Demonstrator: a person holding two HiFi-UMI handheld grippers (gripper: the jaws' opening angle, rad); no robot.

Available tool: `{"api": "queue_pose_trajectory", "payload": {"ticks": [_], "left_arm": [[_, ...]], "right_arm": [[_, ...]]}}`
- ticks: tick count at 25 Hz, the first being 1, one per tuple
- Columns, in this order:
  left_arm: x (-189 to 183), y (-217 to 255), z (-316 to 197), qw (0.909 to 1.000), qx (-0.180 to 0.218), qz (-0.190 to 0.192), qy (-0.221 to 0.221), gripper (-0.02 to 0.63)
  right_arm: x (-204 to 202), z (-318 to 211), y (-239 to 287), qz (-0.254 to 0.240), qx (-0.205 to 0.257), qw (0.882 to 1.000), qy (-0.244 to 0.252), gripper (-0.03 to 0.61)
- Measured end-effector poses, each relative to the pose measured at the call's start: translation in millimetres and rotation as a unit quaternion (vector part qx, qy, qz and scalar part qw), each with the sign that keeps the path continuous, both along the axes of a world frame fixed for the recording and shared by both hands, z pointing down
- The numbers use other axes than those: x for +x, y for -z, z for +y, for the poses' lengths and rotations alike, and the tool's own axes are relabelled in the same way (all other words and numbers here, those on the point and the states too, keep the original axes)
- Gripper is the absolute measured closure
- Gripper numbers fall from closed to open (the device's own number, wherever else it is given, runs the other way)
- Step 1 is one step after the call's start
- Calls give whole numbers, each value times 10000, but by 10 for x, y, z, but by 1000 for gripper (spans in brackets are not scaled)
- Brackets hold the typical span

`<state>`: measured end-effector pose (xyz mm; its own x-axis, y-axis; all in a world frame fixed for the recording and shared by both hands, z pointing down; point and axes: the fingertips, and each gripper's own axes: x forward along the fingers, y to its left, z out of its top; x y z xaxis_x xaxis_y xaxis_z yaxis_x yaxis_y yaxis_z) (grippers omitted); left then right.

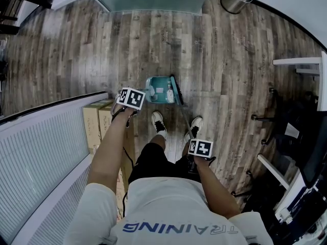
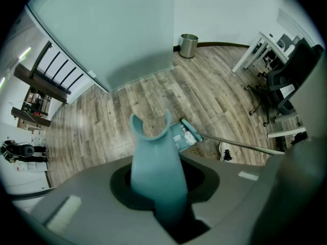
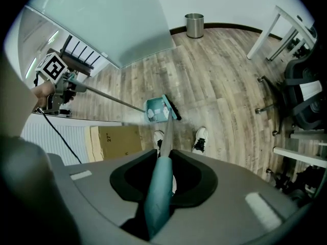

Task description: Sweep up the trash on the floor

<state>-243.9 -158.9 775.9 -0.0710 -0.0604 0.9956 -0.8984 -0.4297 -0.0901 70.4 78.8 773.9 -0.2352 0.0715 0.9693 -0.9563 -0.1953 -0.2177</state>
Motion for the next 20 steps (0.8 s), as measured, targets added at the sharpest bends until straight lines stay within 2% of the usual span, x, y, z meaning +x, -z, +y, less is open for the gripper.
{"api": "queue_pose_trajectory", "payload": {"ticks": [4,7,16,20], "left_arm": [[22,1,15,10000,3,-12,-6,512],[28,-4,23,10000,19,-6,-10,512],[23,-4,21,10000,30,12,-10,512],[7,3,25,10000,25,7,-3,512]], "right_arm": [[-229,-18,-13,-431,-96,9982,-401,471],[-288,-47,-11,-549,-138,9965,-615,471],[-440,-108,95,-1012,-267,9903,-919,471],[-485,-147,131,-1117,-250,9904,-780,471]]}}
